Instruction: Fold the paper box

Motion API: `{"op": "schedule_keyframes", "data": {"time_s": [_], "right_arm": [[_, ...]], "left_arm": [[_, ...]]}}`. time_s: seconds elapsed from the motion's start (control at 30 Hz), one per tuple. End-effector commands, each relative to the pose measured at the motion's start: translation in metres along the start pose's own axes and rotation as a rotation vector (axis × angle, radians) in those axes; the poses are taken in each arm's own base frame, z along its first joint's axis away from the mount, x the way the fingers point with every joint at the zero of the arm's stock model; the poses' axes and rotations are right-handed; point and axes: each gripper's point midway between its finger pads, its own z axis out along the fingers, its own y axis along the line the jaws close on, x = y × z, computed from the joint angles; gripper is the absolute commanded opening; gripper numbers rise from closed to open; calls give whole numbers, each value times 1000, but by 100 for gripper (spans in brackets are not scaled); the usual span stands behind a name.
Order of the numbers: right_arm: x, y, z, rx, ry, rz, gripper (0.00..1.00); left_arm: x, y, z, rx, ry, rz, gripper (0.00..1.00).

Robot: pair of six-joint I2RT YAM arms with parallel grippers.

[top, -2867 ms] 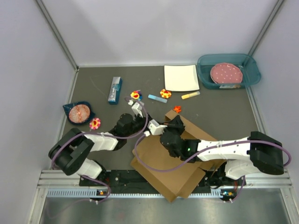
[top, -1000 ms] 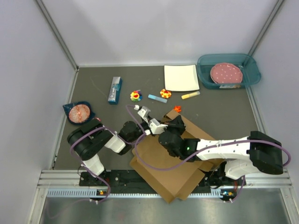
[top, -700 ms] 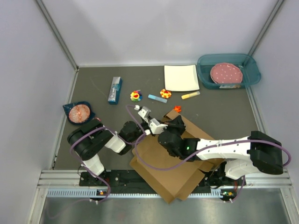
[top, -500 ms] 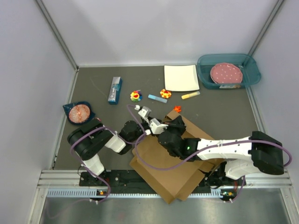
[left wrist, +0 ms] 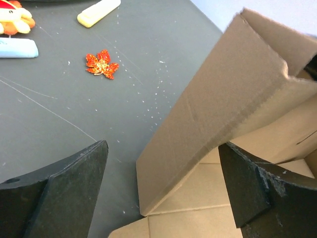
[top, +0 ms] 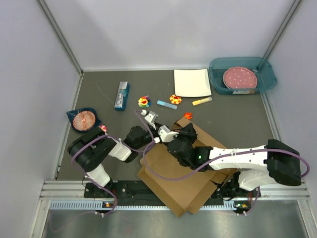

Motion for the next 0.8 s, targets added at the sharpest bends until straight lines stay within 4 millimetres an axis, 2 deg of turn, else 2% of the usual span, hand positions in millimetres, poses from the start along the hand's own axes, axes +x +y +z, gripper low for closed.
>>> {"op": "schedule_keyframes", "data": {"time_s": [0.0,0.07,0.13,0.23,0.27,0.3,0.37,0.4,0.47,0.5,0.53,0.63,0.67,0.73,0.77], "right_arm": [[-22,40,-7,-168,-115,70,0],[-23,40,-6,-168,-116,70,0],[-23,40,-6,-168,-116,70,0],[-21,40,-7,-164,-113,65,0],[-20,39,-7,-163,-112,67,0],[-20,38,-7,-160,-111,68,0],[-18,38,-7,-161,-110,67,0],[-17,38,-7,-159,-110,70,0],[-16,40,-8,-164,-111,69,0],[-16,40,-8,-164,-110,69,0],[-16,41,-8,-165,-111,72,0],[-16,42,-7,-168,-113,75,0],[-16,43,-7,-171,-114,73,0],[-16,44,-7,-170,-115,72,0],[-17,44,-7,-172,-118,74,0]], "left_arm": [[-61,-23,9,164,-126,-125,99],[-59,-16,7,196,-107,-163,99],[-64,-22,0,255,-141,-185,99],[-67,-16,-11,231,-189,-209,99],[-62,-12,-16,203,-185,-199,99],[-68,-13,-20,193,-202,-180,99],[-58,-3,-27,126,-177,-139,99],[-67,-6,-31,118,-196,-111,99],[-57,4,-36,56,-151,-69,99],[-67,0,-40,55,-173,-43,99],[-56,7,-43,13,-120,-54,99],[-70,7,-52,-33,-147,4,99],[-63,20,-54,-112,-119,6,99],[-75,29,-62,-210,-148,8,99],[-63,40,-66,-288,-98,1,99]]}}
